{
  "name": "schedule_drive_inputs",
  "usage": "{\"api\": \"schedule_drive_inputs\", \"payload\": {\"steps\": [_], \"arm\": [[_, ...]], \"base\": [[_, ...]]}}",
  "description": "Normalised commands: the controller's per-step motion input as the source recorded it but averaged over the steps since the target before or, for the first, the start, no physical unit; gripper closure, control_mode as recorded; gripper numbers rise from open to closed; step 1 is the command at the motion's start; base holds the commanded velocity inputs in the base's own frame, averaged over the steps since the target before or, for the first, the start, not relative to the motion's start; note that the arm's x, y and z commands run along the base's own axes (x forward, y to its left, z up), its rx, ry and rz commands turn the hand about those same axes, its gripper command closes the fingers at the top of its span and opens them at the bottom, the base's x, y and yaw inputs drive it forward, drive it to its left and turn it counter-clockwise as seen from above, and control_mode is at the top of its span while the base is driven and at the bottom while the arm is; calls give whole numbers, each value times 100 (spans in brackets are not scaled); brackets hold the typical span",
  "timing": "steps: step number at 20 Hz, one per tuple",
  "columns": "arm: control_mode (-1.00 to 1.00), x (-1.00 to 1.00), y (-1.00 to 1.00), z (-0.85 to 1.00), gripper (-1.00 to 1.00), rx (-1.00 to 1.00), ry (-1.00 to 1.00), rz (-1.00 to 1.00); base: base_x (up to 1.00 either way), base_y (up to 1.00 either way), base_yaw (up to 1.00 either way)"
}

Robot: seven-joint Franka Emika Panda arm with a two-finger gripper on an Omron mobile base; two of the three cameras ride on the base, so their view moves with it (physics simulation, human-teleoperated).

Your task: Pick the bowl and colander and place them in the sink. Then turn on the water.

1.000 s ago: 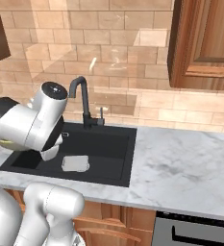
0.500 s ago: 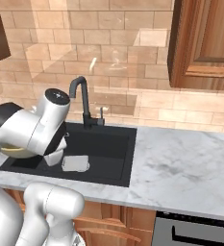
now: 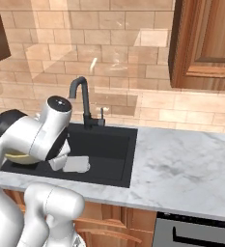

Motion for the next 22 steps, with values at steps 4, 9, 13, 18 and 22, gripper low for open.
{"api": "schedule_drive_inputs", "payload": {"steps": [4,9,13,18,22], "arm": [[-100,26,-19,-13,100,0,0,0],[-100,34,-19,-4,100,0,1,0],[-100,47,-5,-1,100,0,5,0],[-100,59,0,-6,100,0,6,0],[-100,47,0,-14,100,0,4,0]], "base": [[0,0,0],[0,0,0],[0,0,0],[0,0,0],[0,0,0]]}}
